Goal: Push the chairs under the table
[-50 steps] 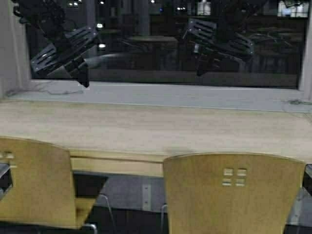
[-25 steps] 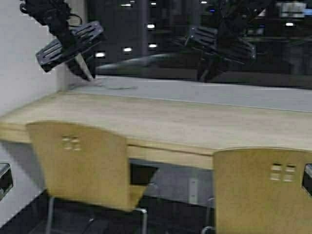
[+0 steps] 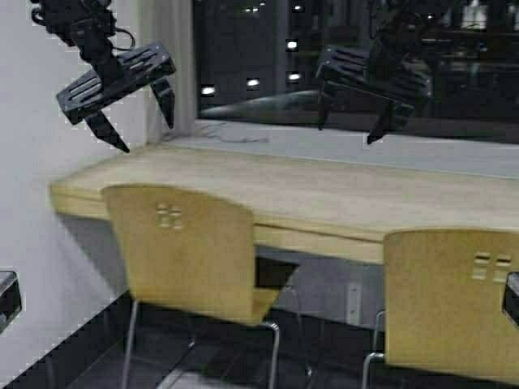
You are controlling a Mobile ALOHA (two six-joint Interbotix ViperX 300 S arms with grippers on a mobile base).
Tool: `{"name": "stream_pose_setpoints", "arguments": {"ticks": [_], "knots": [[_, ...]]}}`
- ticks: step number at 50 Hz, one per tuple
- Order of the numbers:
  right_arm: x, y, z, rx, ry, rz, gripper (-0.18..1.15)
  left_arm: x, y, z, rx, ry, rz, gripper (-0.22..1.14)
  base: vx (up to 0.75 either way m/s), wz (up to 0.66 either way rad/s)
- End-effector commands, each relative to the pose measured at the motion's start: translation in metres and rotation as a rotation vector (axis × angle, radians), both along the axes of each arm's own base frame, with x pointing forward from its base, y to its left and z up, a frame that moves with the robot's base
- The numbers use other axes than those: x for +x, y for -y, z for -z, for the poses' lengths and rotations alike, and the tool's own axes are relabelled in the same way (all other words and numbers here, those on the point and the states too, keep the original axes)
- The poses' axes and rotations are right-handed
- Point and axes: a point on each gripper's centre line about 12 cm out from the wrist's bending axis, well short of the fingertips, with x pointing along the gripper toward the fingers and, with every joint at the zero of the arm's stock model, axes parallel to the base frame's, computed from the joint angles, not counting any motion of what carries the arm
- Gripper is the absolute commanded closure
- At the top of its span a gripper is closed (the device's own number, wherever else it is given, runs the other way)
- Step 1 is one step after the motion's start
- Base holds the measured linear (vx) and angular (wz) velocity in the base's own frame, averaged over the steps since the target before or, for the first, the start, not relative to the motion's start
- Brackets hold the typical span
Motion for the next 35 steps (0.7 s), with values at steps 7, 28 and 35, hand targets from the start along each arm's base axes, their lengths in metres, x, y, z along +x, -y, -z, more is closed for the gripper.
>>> {"name": "stream_pose_setpoints", "arguments": {"ticks": [7, 28, 35], "knots": [[0.005, -0.002, -0.009, -0.001, -0.001, -0.007, -0.07, 0.005, 0.001, -0.017, -0.011, 0.038, 0.003, -0.09, -0.25, 0.26], [0.004, -0.002, -0.004, -0.010, -0.028, -0.011, -0.07, 0.005, 0.000, -0.024, -0.011, 0.051, 0.006, -0.09, -0.29, 0.27], [0.006, -0.002, -0.005, -0.010, -0.023, -0.012, -0.07, 0.008, 0.000, -0.024, -0.010, 0.050, 0.008, -0.09, -0.29, 0.11]]}}
